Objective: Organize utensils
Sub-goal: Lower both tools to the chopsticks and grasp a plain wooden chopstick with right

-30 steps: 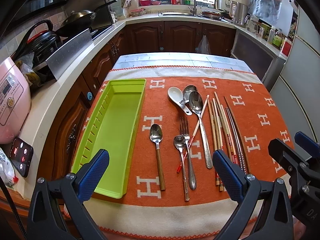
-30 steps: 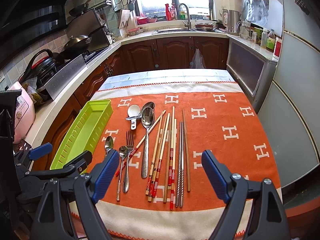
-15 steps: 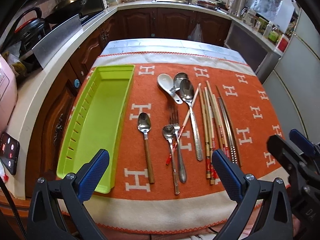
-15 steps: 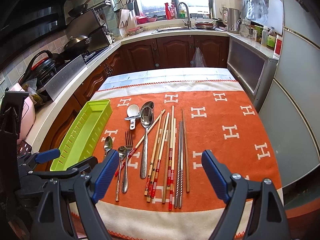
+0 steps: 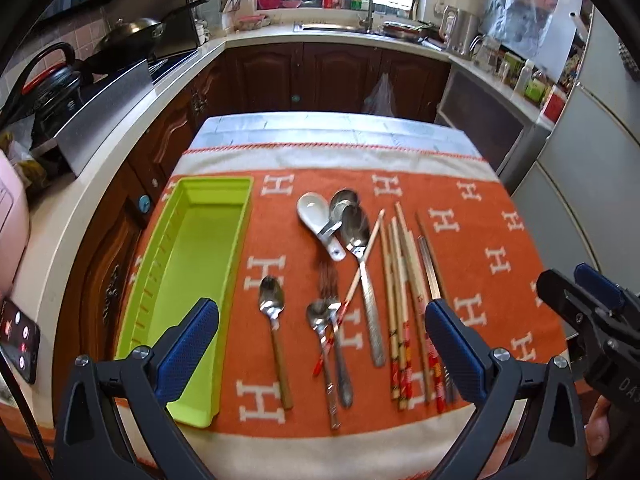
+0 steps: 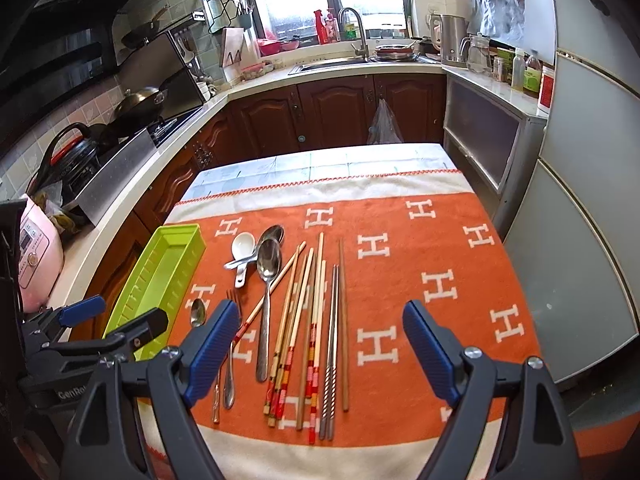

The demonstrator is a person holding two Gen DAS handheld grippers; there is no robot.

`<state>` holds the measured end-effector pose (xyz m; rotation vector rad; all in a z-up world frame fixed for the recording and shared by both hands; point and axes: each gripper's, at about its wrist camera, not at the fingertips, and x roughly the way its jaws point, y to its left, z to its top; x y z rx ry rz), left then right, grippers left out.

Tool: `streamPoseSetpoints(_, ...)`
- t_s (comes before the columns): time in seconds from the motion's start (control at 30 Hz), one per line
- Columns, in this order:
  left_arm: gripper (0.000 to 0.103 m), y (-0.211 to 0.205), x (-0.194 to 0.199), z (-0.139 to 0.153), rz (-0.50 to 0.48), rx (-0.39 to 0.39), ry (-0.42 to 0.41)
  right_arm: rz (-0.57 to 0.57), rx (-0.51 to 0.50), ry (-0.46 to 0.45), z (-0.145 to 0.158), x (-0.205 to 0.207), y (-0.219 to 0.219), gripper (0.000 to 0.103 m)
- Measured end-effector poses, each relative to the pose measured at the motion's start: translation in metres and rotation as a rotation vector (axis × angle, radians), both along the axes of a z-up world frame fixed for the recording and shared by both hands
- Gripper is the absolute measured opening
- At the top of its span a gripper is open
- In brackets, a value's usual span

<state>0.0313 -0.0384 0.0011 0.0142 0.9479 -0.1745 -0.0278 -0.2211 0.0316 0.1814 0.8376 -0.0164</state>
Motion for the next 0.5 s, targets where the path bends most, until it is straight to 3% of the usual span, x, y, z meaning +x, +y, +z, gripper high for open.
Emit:
streamPoseSetpoints(0.17, 0.102, -0.011, 0.012, 0.005, -0.032, -0.039, -0.016, 0.008, -0.029, -0.037, 0.007, 0.005, -0.009, 0.084)
streamPoseSetpoints(0.37, 0.102, -0.020, 0.025, 0.002, -0.033, -0.056, -0.057, 0.003, -0.050, -0.059, 0.007, 0.013, -0.020, 0.075)
streamPoseSetpoints(0.5, 0.097, -0.027, 0.042, -0.021, -0.054, -0.082, 0.016, 0.007, -0.039, -0.016, -0.012, 0.022, -0.028, 0.058)
